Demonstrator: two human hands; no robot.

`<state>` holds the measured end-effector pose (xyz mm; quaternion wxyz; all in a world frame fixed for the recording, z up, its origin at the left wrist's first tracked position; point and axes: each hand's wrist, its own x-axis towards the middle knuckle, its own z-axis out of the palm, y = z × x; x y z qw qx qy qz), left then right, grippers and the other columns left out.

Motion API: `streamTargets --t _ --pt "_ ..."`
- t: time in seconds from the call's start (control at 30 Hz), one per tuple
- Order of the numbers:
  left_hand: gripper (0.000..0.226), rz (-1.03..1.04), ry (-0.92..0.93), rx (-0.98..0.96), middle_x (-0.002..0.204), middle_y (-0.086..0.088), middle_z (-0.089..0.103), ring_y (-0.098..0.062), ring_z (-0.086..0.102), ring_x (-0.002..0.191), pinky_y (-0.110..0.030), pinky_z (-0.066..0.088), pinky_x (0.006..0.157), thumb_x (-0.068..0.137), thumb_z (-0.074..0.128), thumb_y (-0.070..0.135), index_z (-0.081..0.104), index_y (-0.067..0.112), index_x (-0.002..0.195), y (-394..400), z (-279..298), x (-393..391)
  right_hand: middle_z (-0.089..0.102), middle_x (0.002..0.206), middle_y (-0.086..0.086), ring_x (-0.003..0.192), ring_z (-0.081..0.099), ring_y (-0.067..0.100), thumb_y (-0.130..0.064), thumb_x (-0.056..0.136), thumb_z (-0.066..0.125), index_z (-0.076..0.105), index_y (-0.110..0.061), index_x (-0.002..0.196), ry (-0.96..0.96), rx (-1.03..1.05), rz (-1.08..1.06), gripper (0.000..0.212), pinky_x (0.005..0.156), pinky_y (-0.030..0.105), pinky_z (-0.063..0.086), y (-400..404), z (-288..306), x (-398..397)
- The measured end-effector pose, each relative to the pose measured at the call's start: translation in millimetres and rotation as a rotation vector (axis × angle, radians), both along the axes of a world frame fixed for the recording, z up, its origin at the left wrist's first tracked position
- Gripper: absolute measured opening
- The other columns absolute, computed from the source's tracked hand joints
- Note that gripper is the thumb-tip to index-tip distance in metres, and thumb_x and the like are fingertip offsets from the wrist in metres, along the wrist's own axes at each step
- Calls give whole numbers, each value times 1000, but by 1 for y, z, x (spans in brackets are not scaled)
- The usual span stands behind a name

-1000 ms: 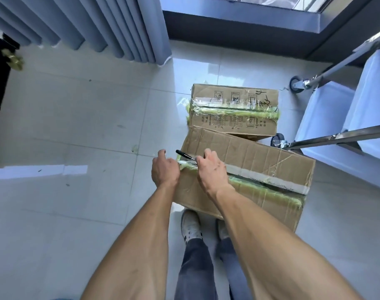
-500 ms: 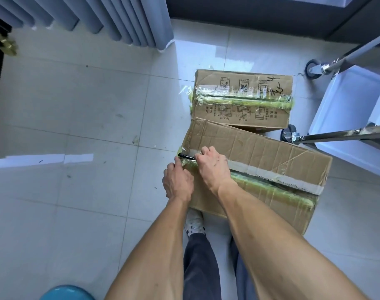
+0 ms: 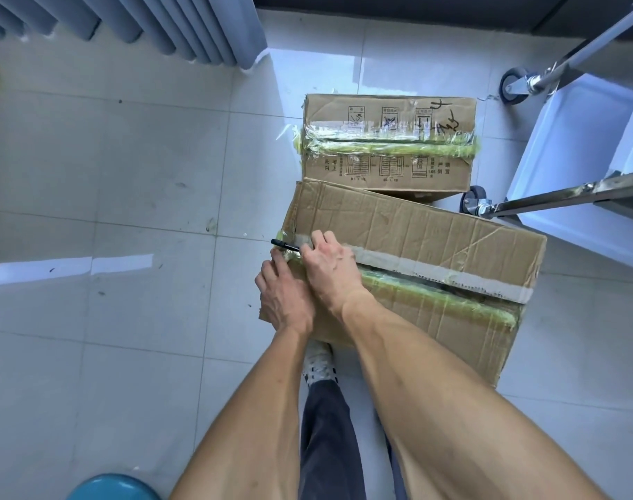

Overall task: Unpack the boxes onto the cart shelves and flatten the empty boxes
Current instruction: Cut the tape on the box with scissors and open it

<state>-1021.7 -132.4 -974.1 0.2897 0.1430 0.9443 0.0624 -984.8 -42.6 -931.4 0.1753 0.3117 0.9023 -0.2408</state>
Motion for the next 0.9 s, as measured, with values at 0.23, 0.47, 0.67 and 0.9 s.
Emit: streamTargets --t 0.23,0.47,0.67,0.9 --pt "64 -98 -29 -58 141 -12 41 -31 37 125 -45 43 94 95 44 16 20 12 154 2 5 -6 48 119 10 115 42 28 -14 94 49 59 -8 112 -39 -42 -87 21 73 39 42 -7 2 6" --pt "81 -220 30 -148 151 -23 24 -36 29 136 -47 37 103 86 56 23 12 5 153 1 13 0 49 116 10 112 43 29 -4 96 39 59 -8 111 -123 27 -101 26 67 38 37 -1 4 31" --pt "79 -569 79 -115 163 -18 4 -32 11 150 -43 23 115 87 55 20 15 6 154 12 18 33 49 117 10 114 44 29 -11 95 47 59 -10 115 -201 73 -119 23 70 38 42 9 5 55" --pt "72 -632 47 -105 162 -13 15 -29 17 147 -40 27 113 90 53 20 20 8 153 10 20 42 51 120 12 113 46 29 -2 96 41 60 -11 121 -432 131 -148 32 84 46 53 29 6 95"
